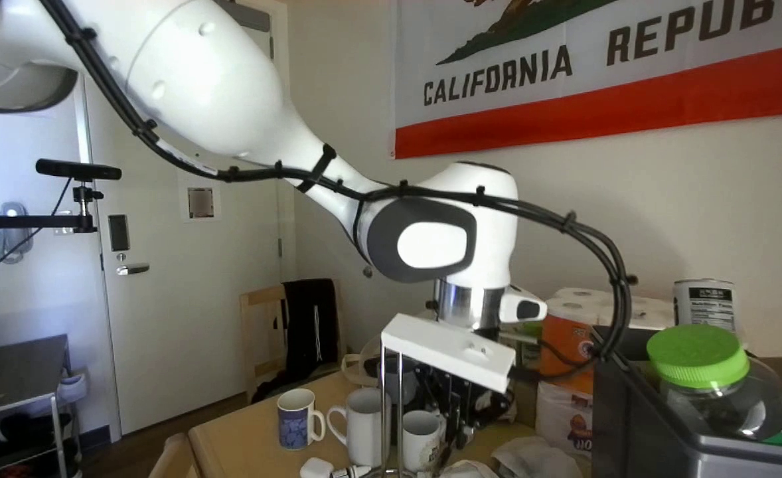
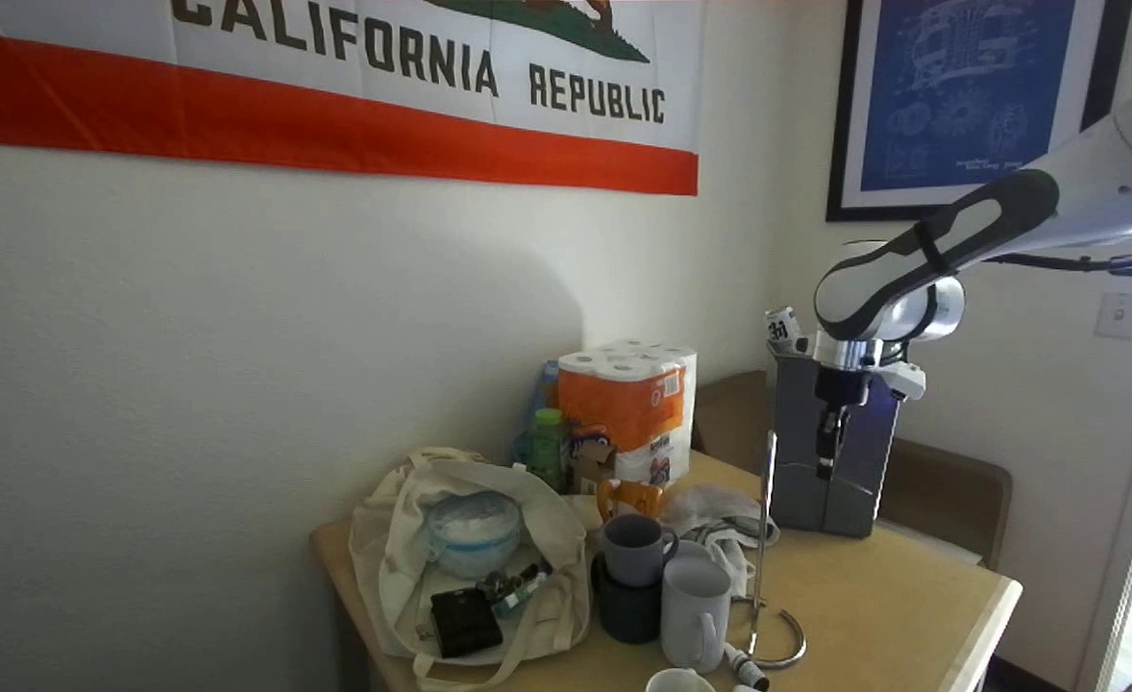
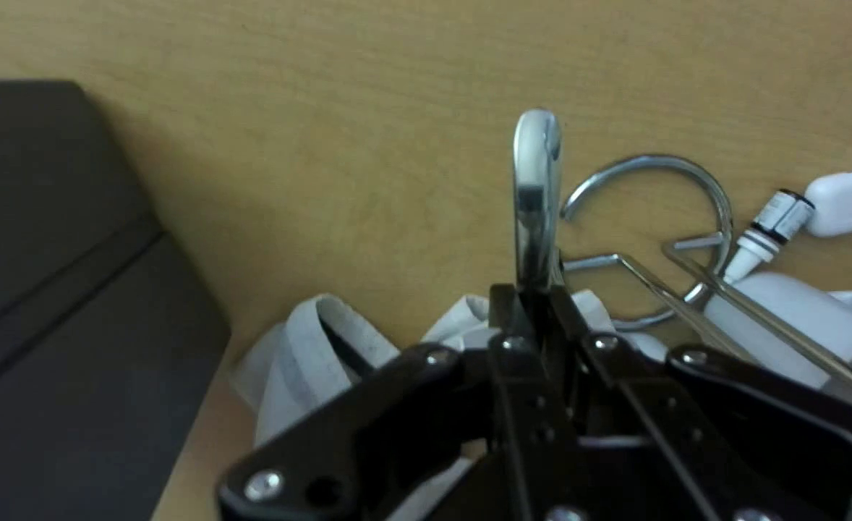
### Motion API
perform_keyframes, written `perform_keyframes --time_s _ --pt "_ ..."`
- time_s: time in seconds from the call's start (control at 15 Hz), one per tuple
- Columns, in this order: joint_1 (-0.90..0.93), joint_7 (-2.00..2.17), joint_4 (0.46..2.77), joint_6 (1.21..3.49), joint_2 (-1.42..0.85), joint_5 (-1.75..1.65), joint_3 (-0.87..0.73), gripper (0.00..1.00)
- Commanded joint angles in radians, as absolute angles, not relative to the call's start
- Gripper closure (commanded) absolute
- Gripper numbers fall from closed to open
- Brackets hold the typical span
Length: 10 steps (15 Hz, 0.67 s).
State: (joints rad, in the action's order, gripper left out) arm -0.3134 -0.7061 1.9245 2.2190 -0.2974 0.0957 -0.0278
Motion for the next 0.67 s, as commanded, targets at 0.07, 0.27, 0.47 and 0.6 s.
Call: perform_keyframes --time_s 0.07,0.27,0.47,0.6 --pt "-0.21 -0.623 1.887 2.267 -0.215 -0.007 -0.042 0.97" --pt "-0.142 -0.596 1.863 2.346 -0.176 -0.098 -0.025 0.97" --pt "-0.084 -0.61 1.875 2.457 -0.146 -0.162 0.0 0.97" --pt "-0.047 -0.614 1.88 2.511 -0.152 -0.188 0.02 0.97"
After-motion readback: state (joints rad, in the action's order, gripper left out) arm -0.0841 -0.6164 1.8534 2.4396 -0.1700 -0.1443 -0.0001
